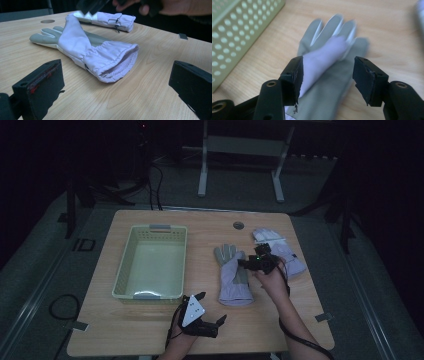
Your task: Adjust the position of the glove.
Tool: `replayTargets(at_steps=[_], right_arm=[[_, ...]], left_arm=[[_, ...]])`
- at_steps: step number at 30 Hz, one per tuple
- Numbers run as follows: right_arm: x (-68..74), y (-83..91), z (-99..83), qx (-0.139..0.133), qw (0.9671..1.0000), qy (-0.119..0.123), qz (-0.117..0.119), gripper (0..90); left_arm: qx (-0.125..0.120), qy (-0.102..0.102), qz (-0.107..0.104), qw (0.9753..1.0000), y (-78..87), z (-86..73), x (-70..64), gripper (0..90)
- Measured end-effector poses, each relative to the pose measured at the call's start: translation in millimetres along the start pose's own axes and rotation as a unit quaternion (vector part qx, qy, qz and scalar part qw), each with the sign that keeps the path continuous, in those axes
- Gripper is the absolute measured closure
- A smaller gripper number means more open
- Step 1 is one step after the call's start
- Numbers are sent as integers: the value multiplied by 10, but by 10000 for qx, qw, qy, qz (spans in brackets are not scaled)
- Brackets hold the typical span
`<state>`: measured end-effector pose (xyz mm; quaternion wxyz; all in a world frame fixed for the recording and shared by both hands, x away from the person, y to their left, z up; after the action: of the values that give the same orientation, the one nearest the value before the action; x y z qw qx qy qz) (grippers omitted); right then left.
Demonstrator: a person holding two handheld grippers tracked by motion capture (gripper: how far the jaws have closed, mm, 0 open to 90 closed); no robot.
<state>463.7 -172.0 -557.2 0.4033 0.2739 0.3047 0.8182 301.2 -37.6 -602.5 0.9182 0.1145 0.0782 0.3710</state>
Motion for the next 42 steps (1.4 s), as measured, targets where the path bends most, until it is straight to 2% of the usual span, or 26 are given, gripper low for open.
replayTargets(at_steps=[1,3,6,7,10,12,13,14,16,18,19,22,25,28,34,36,38,39,42], right_arm=[[-79,119,73,-160,9999,-3,-11,400],[-159,210,114,-199,9998,55,-47,362],[-316,306,141,-184,9995,161,-217,371],[-367,336,146,-186,9994,127,-251,375],[-540,398,156,-203,9989,143,-395,376],[-594,415,160,-212,9989,151,-401,376],[-715,446,166,-228,9983,193,-497,382],[-762,460,173,-268,9983,222,-468,383],[-891,485,180,-303,9975,278,-582,383],[-937,495,188,-366,9972,361,-535,383],[-1053,495,181,-341,9967,367,-640,400],[-1185,465,163,-297,9964,442,-657,415],[-1338,412,126,-202,9964,372,-736,414],[-1438,358,109,-160,9968,337,-713,409],[-1700,174,4,150,9956,266,-881,442],[-1753,126,-21,221,9955,243,-885,441],[-1827,58,-81,413,9940,246,-987,441],[-1850,19,-117,507,9938,246,-959,441],[-1870,-34,-153,532,9942,269,-892,454]], left_arm=[[0,11,2,10000,0,0,1,1],[1,19,1,10000,-1,0,3,0],[2,13,3,10000,0,0,2,1],[2,8,9,10000,0,0,3,0],[4,10,9,10000,0,0,4,1],[6,13,10,10000,0,-1,5,1],[7,16,9,10000,0,-1,5,1],[7,19,8,10000,1,-1,5,1],[4,27,9,10000,0,0,6,1],[4,29,7,10000,0,0,7,0],[6,26,8,10000,-1,0,7,0],[5,26,9,10000,0,0,7,1],[6,35,7,10000,0,-1,9,0],[4,58,5,10000,-1,0,11,1],[1,42,-4,10000,1,0,8,1],[-1,73,-6,10000,1,0,13,1],[-3,93,-10,10000,0,1,16,1],[-2,97,-9,10000,0,1,16,1],[-2,87,-9,10000,0,1,15,1]])
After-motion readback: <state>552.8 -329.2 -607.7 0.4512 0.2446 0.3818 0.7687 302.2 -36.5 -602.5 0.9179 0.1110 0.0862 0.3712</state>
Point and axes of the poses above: each handheld gripper's, and its own axes: y roughly backward along the jaws, z roughly out of its top, x roughly to its left, the point moved 10 cm from there along -y, roughly forward along the jaws, and after that the axes turned 2 degrees about z, right-handed, at the moved point
